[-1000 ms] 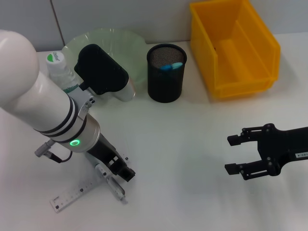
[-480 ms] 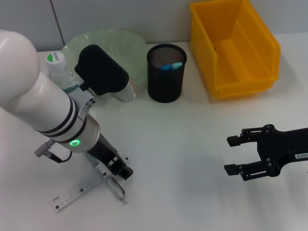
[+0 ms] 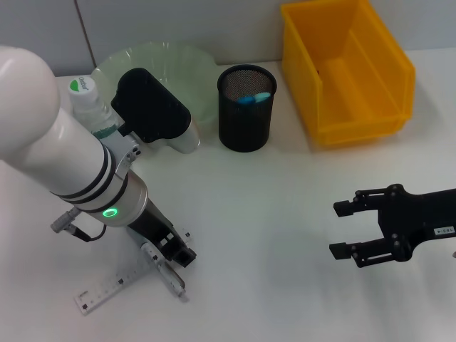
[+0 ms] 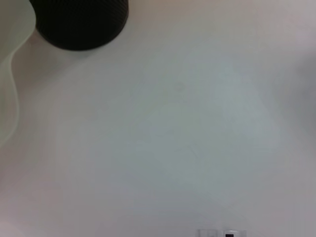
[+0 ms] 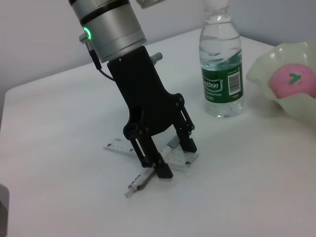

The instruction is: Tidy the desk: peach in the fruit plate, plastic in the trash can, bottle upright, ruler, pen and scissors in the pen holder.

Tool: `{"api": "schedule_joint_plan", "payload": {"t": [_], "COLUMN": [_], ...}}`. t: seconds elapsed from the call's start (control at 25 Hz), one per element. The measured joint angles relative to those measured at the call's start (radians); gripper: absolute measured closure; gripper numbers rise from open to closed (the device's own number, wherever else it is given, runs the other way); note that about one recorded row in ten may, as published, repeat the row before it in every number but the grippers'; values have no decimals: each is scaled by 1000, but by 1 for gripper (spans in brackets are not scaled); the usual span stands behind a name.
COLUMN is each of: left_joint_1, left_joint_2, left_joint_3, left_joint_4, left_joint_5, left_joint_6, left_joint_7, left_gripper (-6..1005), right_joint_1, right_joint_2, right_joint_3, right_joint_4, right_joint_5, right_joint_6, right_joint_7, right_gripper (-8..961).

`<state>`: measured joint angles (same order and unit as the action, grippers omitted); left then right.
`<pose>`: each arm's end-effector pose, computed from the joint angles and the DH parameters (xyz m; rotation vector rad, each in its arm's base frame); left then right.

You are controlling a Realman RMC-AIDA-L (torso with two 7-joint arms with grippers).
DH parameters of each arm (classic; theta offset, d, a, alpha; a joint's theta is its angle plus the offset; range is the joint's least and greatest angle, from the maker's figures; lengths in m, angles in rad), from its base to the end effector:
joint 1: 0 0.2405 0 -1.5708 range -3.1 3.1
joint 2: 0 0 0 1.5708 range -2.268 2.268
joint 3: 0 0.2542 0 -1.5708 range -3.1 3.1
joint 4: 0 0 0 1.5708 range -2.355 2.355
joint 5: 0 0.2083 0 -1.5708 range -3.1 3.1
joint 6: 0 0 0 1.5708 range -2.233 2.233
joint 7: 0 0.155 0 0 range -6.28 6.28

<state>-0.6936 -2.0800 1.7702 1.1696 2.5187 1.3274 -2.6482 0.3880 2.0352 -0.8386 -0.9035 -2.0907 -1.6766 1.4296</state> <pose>-0.1644 0.3415 -0.0910 -2.7232 -0.6898 0.6397 0.2830 0.2953 0.0193 -2.8870 0.5222 0.3788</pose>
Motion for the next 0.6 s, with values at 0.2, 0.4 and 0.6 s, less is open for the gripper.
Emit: {"api": "schedule_joint_plan", "payload": {"t": [0.2,0.4,0.6], "left_joint_1": [-2,-24,-26], "left_joint_2": [0,0,0], "left_joint_3": [0,2,2], "left_joint_4": [-6,-45,-49], "left_joint_5": [0,0,0], "left_joint_6": [-5,-14,-19], "left_joint_7": [2,11,14], "left_gripper": [328,356,427], "right_joint_1": [0,0,0], "right_joint_2": [0,0,-1], "right_joint_3": [0,-1,0], "right_joint_4": [-1,-3,-3], "right_joint_5": [0,0,0], "right_joint_6": [0,0,0], "right_joint_7": [0,2,5], "right_gripper": [177,176,176]}}
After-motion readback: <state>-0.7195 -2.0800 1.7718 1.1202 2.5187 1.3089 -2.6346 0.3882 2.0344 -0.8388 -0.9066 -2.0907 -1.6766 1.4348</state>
